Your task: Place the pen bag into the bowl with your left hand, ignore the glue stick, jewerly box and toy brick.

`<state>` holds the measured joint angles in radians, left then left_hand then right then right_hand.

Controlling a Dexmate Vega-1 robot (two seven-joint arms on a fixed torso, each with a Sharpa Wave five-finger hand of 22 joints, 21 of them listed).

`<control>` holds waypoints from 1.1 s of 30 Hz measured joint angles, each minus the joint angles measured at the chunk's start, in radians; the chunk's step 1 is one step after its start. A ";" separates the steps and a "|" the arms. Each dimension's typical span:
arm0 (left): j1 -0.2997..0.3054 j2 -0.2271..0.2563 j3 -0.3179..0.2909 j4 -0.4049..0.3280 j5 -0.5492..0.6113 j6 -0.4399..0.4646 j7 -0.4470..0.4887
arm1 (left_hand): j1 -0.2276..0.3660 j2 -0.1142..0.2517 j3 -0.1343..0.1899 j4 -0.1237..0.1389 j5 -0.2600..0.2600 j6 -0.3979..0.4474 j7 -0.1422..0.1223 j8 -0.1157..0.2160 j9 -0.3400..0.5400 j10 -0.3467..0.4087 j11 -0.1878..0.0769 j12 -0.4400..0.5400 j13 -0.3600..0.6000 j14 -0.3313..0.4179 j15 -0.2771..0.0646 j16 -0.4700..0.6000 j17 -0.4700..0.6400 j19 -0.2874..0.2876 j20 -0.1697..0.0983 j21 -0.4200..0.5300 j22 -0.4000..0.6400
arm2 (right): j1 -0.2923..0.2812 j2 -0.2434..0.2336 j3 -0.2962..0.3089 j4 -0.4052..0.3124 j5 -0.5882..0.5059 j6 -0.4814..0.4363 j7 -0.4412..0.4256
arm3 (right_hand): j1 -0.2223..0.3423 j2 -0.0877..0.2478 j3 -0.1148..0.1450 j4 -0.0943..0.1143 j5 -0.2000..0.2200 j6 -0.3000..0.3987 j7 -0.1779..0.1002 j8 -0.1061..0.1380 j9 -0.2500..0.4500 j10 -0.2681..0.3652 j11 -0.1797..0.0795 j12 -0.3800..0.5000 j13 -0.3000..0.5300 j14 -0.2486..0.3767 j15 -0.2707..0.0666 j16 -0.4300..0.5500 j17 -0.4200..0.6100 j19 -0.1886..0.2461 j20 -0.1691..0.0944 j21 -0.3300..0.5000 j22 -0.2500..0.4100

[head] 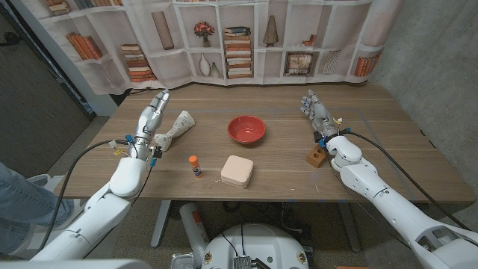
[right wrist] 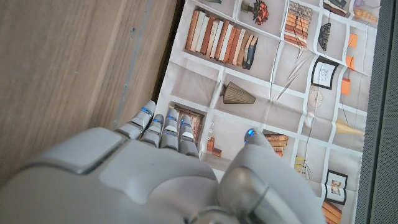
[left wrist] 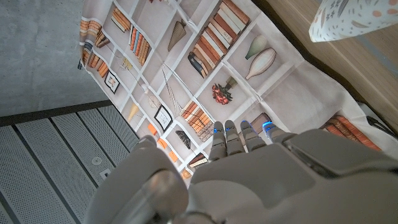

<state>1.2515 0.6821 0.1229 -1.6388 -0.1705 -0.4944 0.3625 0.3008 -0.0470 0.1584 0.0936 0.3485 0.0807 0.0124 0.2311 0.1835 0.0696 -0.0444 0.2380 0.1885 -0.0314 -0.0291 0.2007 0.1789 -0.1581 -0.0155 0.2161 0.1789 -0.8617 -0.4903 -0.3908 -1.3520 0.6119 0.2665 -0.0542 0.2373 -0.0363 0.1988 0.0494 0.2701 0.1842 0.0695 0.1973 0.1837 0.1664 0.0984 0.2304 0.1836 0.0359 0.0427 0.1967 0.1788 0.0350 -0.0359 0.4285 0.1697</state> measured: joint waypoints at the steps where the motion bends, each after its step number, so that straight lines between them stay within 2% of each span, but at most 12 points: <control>1: 0.001 -0.005 -0.003 0.008 0.006 -0.007 0.004 | 0.005 0.005 0.000 0.000 0.000 0.000 0.000 0.000 0.000 0.001 0.001 0.000 0.000 0.000 0.000 0.000 0.000 0.002 -0.002 0.003 0.000 | -0.002 -0.001 0.001 -0.003 0.000 0.000 -0.003 | 0.000 0.000 0.000 0.000 0.000 0.000 0.000 0.000 0.000 0.000 0.000 0.000 0.000 0.000 0.000 0.000 0.000 0.000 0.000 0.000 0.000; 9: 0.001 -0.023 -0.011 0.034 0.054 -0.040 0.042 | 0.013 0.005 -0.004 -0.004 0.009 0.029 0.000 0.006 0.000 0.026 -0.009 0.000 0.000 0.022 -0.003 0.000 0.000 0.031 0.005 0.003 0.000 | -0.009 -0.004 0.006 -0.011 0.000 0.000 -0.010 | 0.000 0.000 -0.002 -0.002 0.000 0.000 0.000 0.000 0.000 0.000 0.000 0.000 0.000 0.000 0.000 0.000 0.000 0.007 0.000 -0.003 0.000; 19: 0.003 -0.043 -0.026 0.055 0.125 -0.052 0.101 | 0.017 0.009 -0.004 -0.004 0.009 0.034 -0.002 0.006 0.000 0.037 -0.009 0.000 0.000 0.030 -0.005 0.000 0.000 0.036 -0.001 0.006 0.000 | -0.010 -0.005 0.007 -0.014 -0.004 0.001 -0.016 | 0.000 0.000 -0.004 -0.004 0.000 0.000 0.000 0.000 0.000 0.000 0.000 0.000 0.000 0.000 0.000 0.000 0.000 0.007 0.000 -0.011 0.000; 33: 0.013 -0.040 -0.039 0.049 0.212 0.016 0.174 | 0.027 0.007 -0.004 -0.010 0.019 0.043 -0.004 0.006 0.000 0.037 -0.009 0.000 0.000 0.035 0.000 0.000 0.000 0.041 -0.006 0.006 0.000 | 0.009 0.009 0.001 0.008 -0.008 0.009 -0.012 | 0.000 0.000 -0.004 -0.004 0.000 0.000 0.000 0.000 0.000 0.000 0.000 -0.006 0.000 0.000 0.000 -0.005 0.000 0.007 0.000 -0.015 0.000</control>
<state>1.2643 0.6420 0.0838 -1.5897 0.0412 -0.4781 0.5362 0.3276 -0.0396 0.1542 0.0835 0.3678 0.1235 0.0088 0.2370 0.1835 0.1066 -0.0535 0.2380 0.1885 0.0039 -0.0292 0.2007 0.1789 -0.1166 -0.0214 0.2226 0.1789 -0.8522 -0.4814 -0.3900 -1.3438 0.6035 0.2759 -0.0659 0.2373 -0.0364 0.1946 0.0453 0.2701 0.1840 0.0696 0.1973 0.1837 0.1663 0.0984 0.2243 0.1836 0.0359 0.0427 0.1919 0.1788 0.0421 -0.0357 0.4138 0.1697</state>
